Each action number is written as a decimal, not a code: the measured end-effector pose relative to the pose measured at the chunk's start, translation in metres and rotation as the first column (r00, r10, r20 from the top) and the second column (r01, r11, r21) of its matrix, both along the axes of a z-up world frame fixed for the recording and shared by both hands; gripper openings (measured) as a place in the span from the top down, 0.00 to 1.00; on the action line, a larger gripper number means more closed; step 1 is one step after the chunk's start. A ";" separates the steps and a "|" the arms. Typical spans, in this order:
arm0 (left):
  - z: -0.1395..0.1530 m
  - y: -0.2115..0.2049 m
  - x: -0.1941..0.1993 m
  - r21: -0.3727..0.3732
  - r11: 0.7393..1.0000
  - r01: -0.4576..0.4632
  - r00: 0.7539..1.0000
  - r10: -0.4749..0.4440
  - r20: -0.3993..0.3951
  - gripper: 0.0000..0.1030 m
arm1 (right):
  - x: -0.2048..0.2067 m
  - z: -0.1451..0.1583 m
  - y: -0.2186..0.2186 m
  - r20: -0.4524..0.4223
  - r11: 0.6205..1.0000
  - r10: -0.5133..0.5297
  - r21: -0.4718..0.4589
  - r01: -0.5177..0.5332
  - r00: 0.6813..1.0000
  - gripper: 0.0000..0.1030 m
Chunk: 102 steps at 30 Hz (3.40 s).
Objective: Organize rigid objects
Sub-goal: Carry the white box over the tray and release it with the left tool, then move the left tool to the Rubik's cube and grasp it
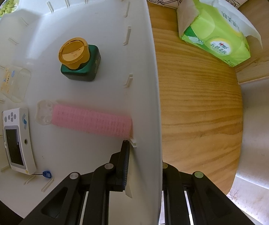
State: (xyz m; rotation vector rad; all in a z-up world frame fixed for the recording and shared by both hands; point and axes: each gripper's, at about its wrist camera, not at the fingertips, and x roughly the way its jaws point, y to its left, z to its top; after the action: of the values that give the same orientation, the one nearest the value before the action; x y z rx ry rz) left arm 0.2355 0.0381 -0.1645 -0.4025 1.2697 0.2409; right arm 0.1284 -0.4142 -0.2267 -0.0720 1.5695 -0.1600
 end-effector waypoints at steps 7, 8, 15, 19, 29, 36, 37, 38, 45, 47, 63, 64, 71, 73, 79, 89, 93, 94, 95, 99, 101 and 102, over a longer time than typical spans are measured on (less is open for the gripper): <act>0.028 -0.005 -0.015 0.016 1.000 0.011 0.997 -0.012 0.074 0.57 | -0.004 0.008 0.000 0.024 1.000 0.008 0.013 -0.008 1.000 0.86; 0.033 -0.006 -0.017 0.020 1.000 0.014 0.996 -0.016 0.089 0.57 | -0.005 0.009 0.000 0.029 1.000 0.010 0.016 -0.010 1.000 0.86; 0.071 -0.017 -0.035 0.041 0.998 0.043 0.983 -0.050 0.176 0.57 | -0.012 0.017 -0.004 0.065 0.999 0.020 0.044 -0.023 0.998 0.86; 0.090 -0.028 -0.046 0.047 0.996 0.072 0.972 -0.081 0.223 0.57 | -0.015 0.021 -0.008 0.084 0.998 0.030 0.059 -0.035 0.996 0.86; 0.121 -0.064 -0.074 0.047 0.987 0.151 0.942 -0.158 0.296 0.57 | -0.022 0.024 -0.008 0.108 0.995 0.078 0.060 -0.085 0.991 0.86; 0.133 -0.096 -0.088 0.050 0.971 0.232 0.917 -0.235 0.321 0.57 | -0.023 0.024 -0.003 0.112 0.992 0.106 0.051 -0.112 0.988 0.86; 0.133 -0.100 -0.089 0.049 0.968 0.246 0.914 -0.249 0.322 0.57 | -0.023 0.024 -0.002 0.113 0.992 0.108 0.053 -0.115 0.988 0.85; 0.134 -0.106 -0.090 0.050 0.963 0.266 0.908 -0.267 0.323 0.57 | -0.023 0.024 -0.001 0.114 0.991 0.112 0.055 -0.118 0.987 0.85; 0.123 -0.162 -0.092 0.031 0.908 0.417 0.867 -0.408 0.287 0.57 | -0.025 0.025 0.001 0.120 0.989 0.128 0.056 -0.135 0.985 0.83; 0.117 -0.178 -0.094 0.018 0.888 0.459 0.853 -0.446 0.273 0.57 | -0.025 0.026 0.001 0.121 0.989 0.130 0.056 -0.138 0.984 0.83; 0.096 -0.280 -0.128 -0.034 0.686 0.727 0.679 -0.709 0.191 0.57 | -0.025 0.029 -0.002 0.127 0.984 0.155 0.070 -0.165 0.980 0.83; 0.096 -0.281 -0.131 -0.031 0.681 0.732 0.673 -0.715 0.191 0.57 | -0.025 0.028 -0.002 0.129 0.984 0.158 0.065 -0.167 0.979 0.83; 0.099 -0.266 -0.150 -0.022 0.706 0.708 0.689 -0.684 0.238 0.41 | -0.030 0.028 -0.005 0.138 0.987 0.134 0.070 -0.144 0.981 0.83; 0.099 -0.255 -0.152 -0.018 0.730 0.683 0.711 -0.660 0.243 0.41 | -0.031 0.026 -0.005 0.135 0.989 0.126 0.064 -0.136 0.983 0.83; 0.092 -0.209 -0.146 -0.050 0.815 0.578 0.797 -0.550 0.248 0.37 | -0.030 0.023 -0.001 0.131 0.992 0.117 0.021 -0.121 0.985 0.83; 0.059 -0.121 -0.129 -0.085 0.926 0.368 0.920 -0.349 0.176 0.36 | -0.031 0.030 -0.004 0.135 0.998 0.053 0.009 -0.055 0.989 0.83; 0.046 -0.092 -0.123 -0.100 0.947 0.305 0.947 -0.290 0.142 0.36 | -0.022 0.027 -0.009 0.116 0.999 0.032 0.008 -0.034 0.993 0.84; 0.043 -0.085 -0.120 -0.105 0.952 0.289 0.952 -0.274 0.133 0.36 | -0.020 0.027 -0.010 0.112 1.000 0.022 0.008 -0.023 0.993 0.83; 0.040 -0.080 -0.118 -0.108 0.954 0.281 0.955 -0.267 0.128 0.35 | -0.018 0.025 -0.011 0.106 1.000 0.012 0.007 -0.013 0.994 0.83; 0.028 -0.064 -0.102 -0.109 0.964 0.241 0.969 -0.233 0.087 0.25 | -0.012 0.019 -0.013 0.090 1.000 -0.018 0.005 0.018 0.996 0.84; 0.022 -0.058 -0.093 -0.120 0.967 0.225 0.973 -0.218 0.069 0.22 | -0.009 0.016 -0.014 0.081 1.000 -0.029 0.002 0.029 0.996 0.84; 0.019 -0.056 -0.088 -0.124 0.968 0.221 0.975 -0.214 0.065 0.22 | -0.008 0.015 -0.014 0.076 0.999 -0.036 0.000 0.036 0.997 0.83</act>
State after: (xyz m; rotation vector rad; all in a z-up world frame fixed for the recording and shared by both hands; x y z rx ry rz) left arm 0.1476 -0.0181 -0.1451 -0.3747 1.2712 -0.0388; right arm 0.1201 -0.4285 -0.2120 -0.0381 1.4959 -0.1896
